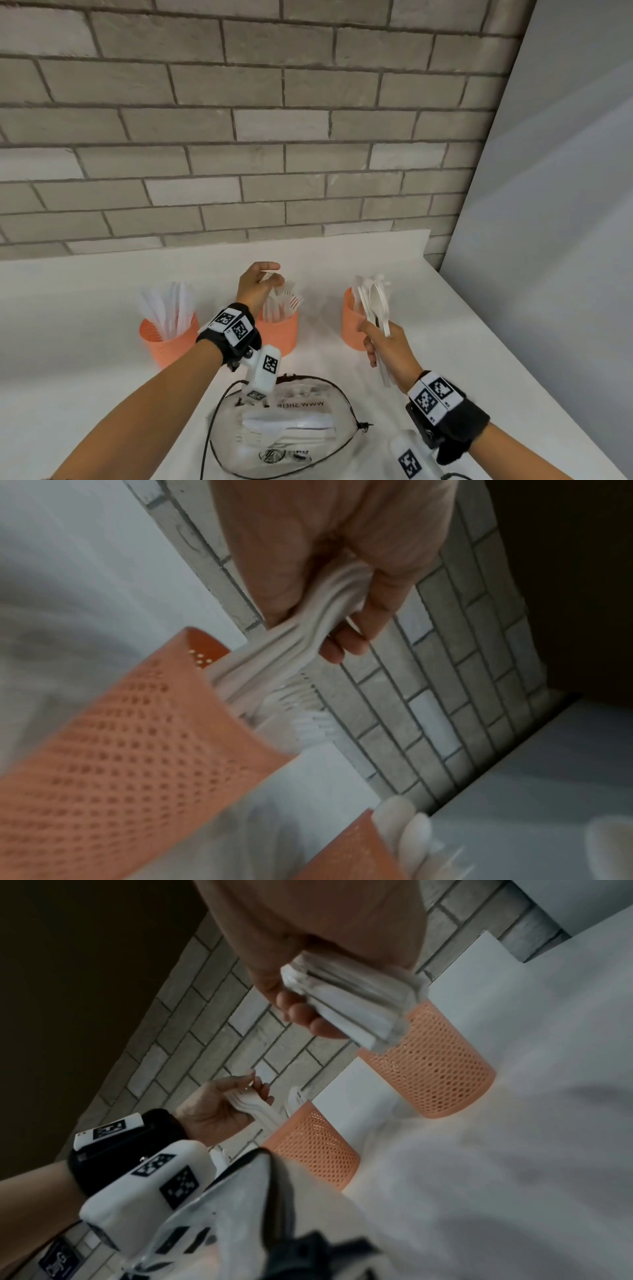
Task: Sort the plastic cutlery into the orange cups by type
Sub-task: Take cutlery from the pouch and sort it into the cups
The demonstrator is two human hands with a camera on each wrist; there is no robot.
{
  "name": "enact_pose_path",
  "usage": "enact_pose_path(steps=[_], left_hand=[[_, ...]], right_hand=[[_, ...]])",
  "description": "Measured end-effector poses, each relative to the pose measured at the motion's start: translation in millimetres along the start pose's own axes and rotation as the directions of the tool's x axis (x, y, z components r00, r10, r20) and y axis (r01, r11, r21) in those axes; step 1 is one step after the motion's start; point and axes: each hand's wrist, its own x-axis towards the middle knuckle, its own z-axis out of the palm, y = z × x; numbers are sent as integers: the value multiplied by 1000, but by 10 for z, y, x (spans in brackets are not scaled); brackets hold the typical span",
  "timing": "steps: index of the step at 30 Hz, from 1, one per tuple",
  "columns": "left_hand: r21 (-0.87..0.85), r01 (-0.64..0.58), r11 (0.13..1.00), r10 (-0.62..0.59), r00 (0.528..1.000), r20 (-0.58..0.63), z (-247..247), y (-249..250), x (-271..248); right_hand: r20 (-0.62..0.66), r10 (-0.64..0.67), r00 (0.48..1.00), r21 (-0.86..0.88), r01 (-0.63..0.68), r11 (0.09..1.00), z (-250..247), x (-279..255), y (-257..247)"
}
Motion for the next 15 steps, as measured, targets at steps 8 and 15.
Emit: enact_pose_path(steps=[8, 15], left_hand=[[589, -219, 778, 218, 973, 75, 94, -337, -53], [825, -242, 511, 164, 969, 183, 188, -371, -85]], right_hand=[[13, -19, 1000, -27, 19, 999, 59, 96, 95], [9, -103, 995, -68, 103, 992, 109, 113, 88]])
